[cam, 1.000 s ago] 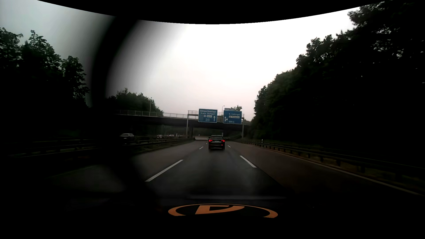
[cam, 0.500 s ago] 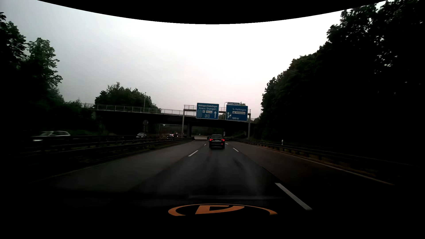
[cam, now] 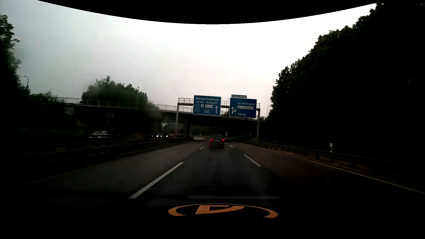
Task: Follow the waypoints while adhering to traffic rules and regulations
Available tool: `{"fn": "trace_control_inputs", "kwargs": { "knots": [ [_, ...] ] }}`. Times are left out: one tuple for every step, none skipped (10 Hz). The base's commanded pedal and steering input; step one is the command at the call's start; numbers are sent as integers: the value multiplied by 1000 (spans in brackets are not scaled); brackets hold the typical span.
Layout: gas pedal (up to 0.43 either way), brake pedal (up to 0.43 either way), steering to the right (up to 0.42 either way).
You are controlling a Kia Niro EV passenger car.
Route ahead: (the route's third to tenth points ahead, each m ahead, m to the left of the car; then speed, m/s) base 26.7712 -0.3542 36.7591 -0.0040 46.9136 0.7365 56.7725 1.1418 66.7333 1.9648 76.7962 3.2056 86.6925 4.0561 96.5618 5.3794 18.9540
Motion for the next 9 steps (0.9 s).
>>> {"fn": "trace_control_inputs", "kwargs": {
  "knots": [
    [138, 0, -4],
    [150, 0, -4],
    [157, 0, -4],
    [157, 0, -4],
    [157, 0, -4],
    [169, 0, -3],
    [169, 0, -3],
    [169, 0, -3],
    [169, 0, -3]
  ]
}}
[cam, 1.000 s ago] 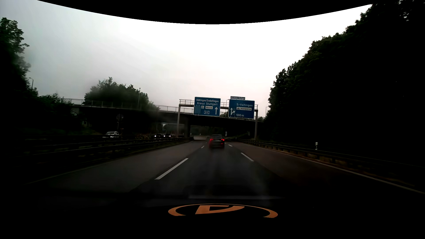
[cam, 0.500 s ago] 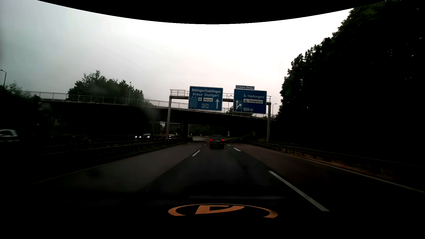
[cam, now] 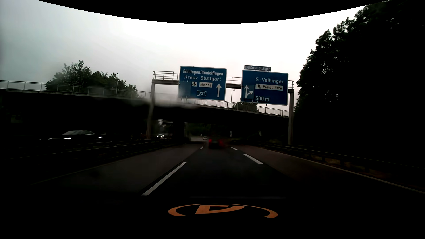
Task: Follow the waypoints while adhering to traffic rules and regulations
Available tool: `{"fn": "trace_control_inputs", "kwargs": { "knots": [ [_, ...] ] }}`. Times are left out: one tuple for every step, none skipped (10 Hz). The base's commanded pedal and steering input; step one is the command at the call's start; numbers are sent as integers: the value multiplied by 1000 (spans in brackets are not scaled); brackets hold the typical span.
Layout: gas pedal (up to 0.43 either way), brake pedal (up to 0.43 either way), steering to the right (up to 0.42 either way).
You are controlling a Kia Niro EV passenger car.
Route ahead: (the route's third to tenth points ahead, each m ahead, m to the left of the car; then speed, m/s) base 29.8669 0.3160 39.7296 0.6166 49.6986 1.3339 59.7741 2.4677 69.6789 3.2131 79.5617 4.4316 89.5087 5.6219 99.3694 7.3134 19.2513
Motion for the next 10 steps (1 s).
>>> {"fn": "trace_control_inputs", "kwargs": {
  "knots": [
    [169, 0, -3],
    [169, 0, -3],
    [169, 0, -3],
    [169, 0, -3],
    [169, 0, -3],
    [169, 0, -4],
    [169, 0, -4],
    [169, 0, -4],
    [169, 0, -5],
    [157, 0, -6]
  ]
}}
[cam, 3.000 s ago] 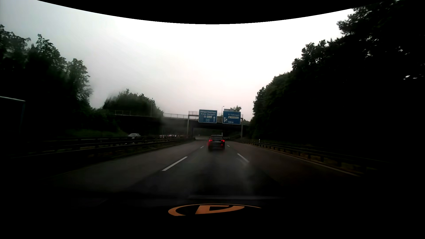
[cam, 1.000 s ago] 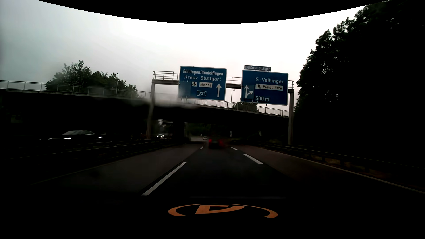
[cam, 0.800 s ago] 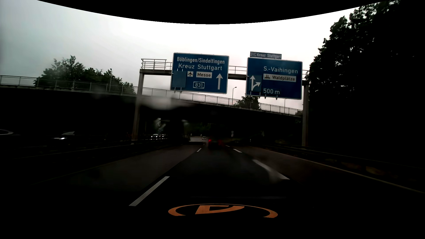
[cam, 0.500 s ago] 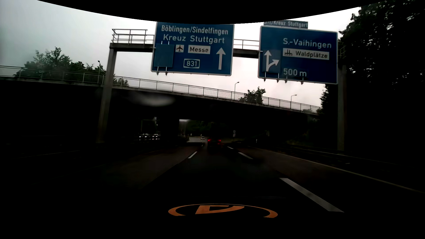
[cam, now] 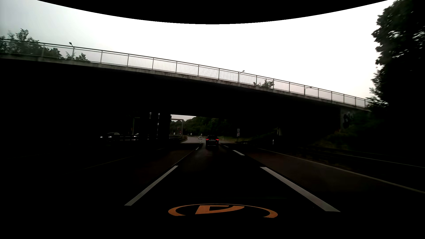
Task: Follow the waypoints while adhering to traffic rules and regulations
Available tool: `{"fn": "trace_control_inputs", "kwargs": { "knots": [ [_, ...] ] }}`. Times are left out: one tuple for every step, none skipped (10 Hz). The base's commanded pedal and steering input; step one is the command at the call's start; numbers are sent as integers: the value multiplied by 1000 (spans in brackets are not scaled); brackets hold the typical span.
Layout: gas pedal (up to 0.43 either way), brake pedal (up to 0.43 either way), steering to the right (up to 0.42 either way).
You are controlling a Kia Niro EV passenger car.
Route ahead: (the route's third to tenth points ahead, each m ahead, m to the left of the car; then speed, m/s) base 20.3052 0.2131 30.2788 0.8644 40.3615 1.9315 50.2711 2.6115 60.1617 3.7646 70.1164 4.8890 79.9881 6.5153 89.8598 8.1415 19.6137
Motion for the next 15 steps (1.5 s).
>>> {"fn": "trace_control_inputs", "kwargs": {
  "knots": [
    [157, 0, -7],
    [150, 0, -8],
    [138, 0, -8],
    [130, 0, -10],
    [130, 0, -11],
    [59, 0, -11],
    [0, 0, -12],
    [0, 0, -12],
    [20, 0, -11],
    [59, 0, -11],
    [59, 0, -11],
    [59, 0, -11],
    [59, 0, -11],
    [0, 0, -11],
    [0, 0, -11]
  ]
}}
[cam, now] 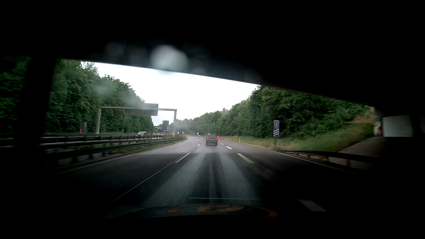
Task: Follow the waypoints while adhering to traffic rules and regulations
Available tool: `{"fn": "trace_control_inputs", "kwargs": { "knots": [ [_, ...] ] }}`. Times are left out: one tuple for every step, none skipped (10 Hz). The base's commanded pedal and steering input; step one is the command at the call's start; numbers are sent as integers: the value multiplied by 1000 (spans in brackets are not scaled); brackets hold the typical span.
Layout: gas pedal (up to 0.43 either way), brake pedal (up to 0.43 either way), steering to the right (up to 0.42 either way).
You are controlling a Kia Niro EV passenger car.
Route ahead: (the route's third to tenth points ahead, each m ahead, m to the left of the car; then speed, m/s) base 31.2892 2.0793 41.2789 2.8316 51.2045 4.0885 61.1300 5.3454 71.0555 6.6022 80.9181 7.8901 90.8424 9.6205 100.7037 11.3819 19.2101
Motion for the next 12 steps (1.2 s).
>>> {"fn": "trace_control_inputs", "kwargs": {
  "knots": [
    [0, 0, -10],
    [0, 0, -10],
    [0, 0, -9],
    [0, 0, -8],
    [0, 0, -9],
    [0, 0, -8],
    [0, 0, -8],
    [0, 0, -8],
    [0, 0, -8],
    [0, 0, -9],
    [47, 0, -9],
    [98, 0, -9]
  ]
}}
